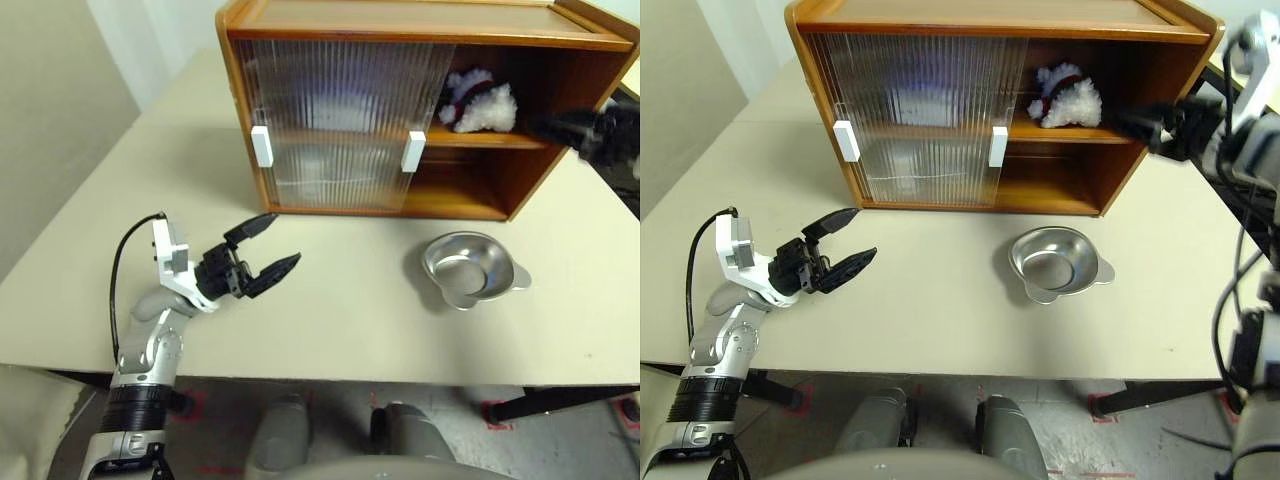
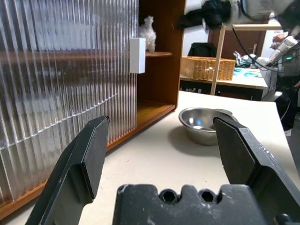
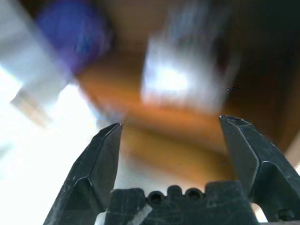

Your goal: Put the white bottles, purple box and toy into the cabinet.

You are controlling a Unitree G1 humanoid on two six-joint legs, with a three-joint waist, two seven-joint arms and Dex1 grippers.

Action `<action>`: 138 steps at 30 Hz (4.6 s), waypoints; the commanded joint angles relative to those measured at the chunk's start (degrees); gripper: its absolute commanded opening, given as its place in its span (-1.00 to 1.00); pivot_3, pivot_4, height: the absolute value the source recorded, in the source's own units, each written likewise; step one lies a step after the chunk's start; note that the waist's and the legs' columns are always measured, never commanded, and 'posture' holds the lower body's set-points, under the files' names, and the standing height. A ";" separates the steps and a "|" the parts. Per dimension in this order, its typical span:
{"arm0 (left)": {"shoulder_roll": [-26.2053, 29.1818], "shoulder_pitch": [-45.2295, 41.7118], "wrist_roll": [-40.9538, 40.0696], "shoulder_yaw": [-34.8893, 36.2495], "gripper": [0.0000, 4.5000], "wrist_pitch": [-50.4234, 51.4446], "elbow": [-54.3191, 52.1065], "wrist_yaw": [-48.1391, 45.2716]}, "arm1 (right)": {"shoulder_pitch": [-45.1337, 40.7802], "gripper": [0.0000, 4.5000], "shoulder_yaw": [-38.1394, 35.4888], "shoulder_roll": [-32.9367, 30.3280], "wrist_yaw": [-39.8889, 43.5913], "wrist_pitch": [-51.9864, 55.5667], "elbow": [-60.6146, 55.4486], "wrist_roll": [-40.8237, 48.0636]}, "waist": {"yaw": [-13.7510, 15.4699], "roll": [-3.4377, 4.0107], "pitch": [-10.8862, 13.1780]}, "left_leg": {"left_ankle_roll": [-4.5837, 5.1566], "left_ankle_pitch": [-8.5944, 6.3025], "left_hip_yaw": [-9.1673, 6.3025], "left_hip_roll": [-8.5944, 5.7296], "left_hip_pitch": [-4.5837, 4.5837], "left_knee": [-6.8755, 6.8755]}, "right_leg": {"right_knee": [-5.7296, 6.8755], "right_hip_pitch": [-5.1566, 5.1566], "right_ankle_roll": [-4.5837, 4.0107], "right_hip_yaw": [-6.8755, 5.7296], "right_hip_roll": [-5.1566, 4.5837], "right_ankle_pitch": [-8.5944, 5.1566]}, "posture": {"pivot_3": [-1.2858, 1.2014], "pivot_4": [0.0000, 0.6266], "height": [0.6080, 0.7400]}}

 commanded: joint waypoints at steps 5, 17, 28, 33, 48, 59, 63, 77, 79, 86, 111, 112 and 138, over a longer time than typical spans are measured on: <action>-0.24 0.54 0.21 -0.48 1.00 0.19 -0.24 -0.57 | 13.81 0.99 -7.24 -2.04 2.44 9.14 1.38 4.76 | 0.20 0.09 -0.07 | 0.02 0.01 0.10 0.02 0.07 0.12 | 0.03 0.03 0.13 0.03 0.08 -0.05 | 0.17 -1.00 1.00; 0.07 0.08 0.31 -0.96 1.00 0.66 -0.20 -1.24 | 25.26 0.99 -15.15 8.26 -6.10 15.36 3.05 7.41 | -0.51 0.07 -0.20 | 0.06 0.04 0.11 0.00 0.35 0.21 | 0.06 0.28 0.33 0.12 0.21 -0.03 | 0.16 -1.00 1.00; 0.26 -0.04 0.50 -0.99 1.00 0.52 -0.06 -1.42 | 24.86 0.99 -13.86 13.06 -9.29 19.00 0.63 9.76 | -1.19 0.07 -0.22 | 0.06 0.04 0.10 -0.01 0.33 0.21 | 0.06 0.29 0.38 0.18 0.22 -0.05 | 0.17 -1.00 1.00; 0.20 0.21 0.61 -0.99 1.00 0.47 -0.32 -1.15 | 22.68 0.57 -14.55 15.16 -10.37 19.74 -0.58 11.26 | -1.29 0.07 -0.23 | 0.06 0.04 0.10 0.00 0.35 0.20 | 0.07 0.30 0.38 0.18 0.25 -0.05 | 0.17 -1.00 1.00; 0.15 0.47 0.68 -0.85 1.00 0.33 -0.25 -0.87 | 22.05 -0.89 -16.65 17.12 -13.08 21.63 -1.93 15.14 | -1.22 0.04 -0.24 | 0.06 0.04 0.09 0.00 0.34 0.20 | 0.06 0.31 0.40 0.18 0.23 -0.06 | 0.17 -1.00 1.00; 0.41 -0.27 0.81 -0.79 1.00 0.38 0.26 -1.06 | 13.43 -0.91 -32.38 28.72 -26.09 19.18 2.77 21.56 | -1.32 0.05 -0.25 | 0.06 0.04 0.09 0.00 0.34 0.17 | 0.07 0.29 0.41 0.18 0.24 -0.04 | 0.17 -1.00 1.00; 0.39 -0.46 0.88 -0.78 1.00 0.31 0.35 -1.06 | 10.84 -0.94 -34.57 31.50 -31.39 13.95 4.57 21.32 | -1.25 0.07 -0.26 | 0.06 0.04 0.08 -0.01 0.30 0.13 | 0.05 0.27 0.42 0.18 0.23 -0.06 | 0.17 -1.00 1.00; 0.79 -1.28 1.13 -0.28 1.00 -0.10 1.08 -1.17 | 5.16 -0.94 -30.89 37.62 -39.16 3.63 9.67 21.53 | -1.64 0.16 -0.29 | 0.07 0.04 0.10 0.01 0.31 0.05 | 0.06 0.24 0.39 0.21 0.21 -0.06 | 0.17 -1.00 1.00; 0.79 -1.43 1.20 -0.30 1.00 -0.22 1.27 -1.14 | 4.86 -0.94 -29.50 38.65 -39.87 0.89 9.68 20.51 | -1.62 0.17 -0.29 | 0.07 0.04 0.10 0.00 0.30 0.05 | 0.05 0.24 0.39 0.22 0.19 -0.06 | 0.18 -1.00 1.00; 0.89 -1.08 1.60 -0.64 1.00 -0.93 1.30 -1.43 | 2.42 -0.94 -27.15 41.58 -41.73 -12.50 12.50 17.08 | -1.63 0.19 -0.29 | 0.07 0.04 0.09 0.00 0.30 0.04 | 0.07 0.22 0.38 0.20 0.19 -0.05 | 0.18 -1.00 1.00; 0.95 0.41 1.57 -0.88 1.00 -0.98 -0.61 -0.53 | -10.07 -0.95 -25.05 40.55 -40.38 -34.24 40.23 11.41 | -1.94 0.24 -0.29 | 0.06 0.04 0.10 0.00 0.30 -0.01 | 0.07 0.20 0.14 0.19 0.16 0.08 | 0.20 -1.00 1.00; 0.93 0.50 1.56 -0.90 1.00 -0.96 -0.77 -0.49 | -10.30 -0.95 -25.06 40.46 -40.32 -34.61 40.78 11.31 | -1.94 0.24 -0.29 | 0.06 0.04 0.10 0.01 0.31 -0.01 | 0.07 0.20 0.14 0.19 0.16 0.08 | 0.20 -1.00 1.00; 1.11 1.52 1.18 -0.98 1.00 -0.88 -1.76 0.00 | 14.50 0.84 -6.38 43.92 -34.99 -20.55 -1.53 7.50 | -1.47 0.36 -0.38 | 0.02 0.02 0.02 0.05 0.30 -0.10 | 0.08 0.17 0.12 0.12 0.09 0.03 | 0.19 -1.00 1.00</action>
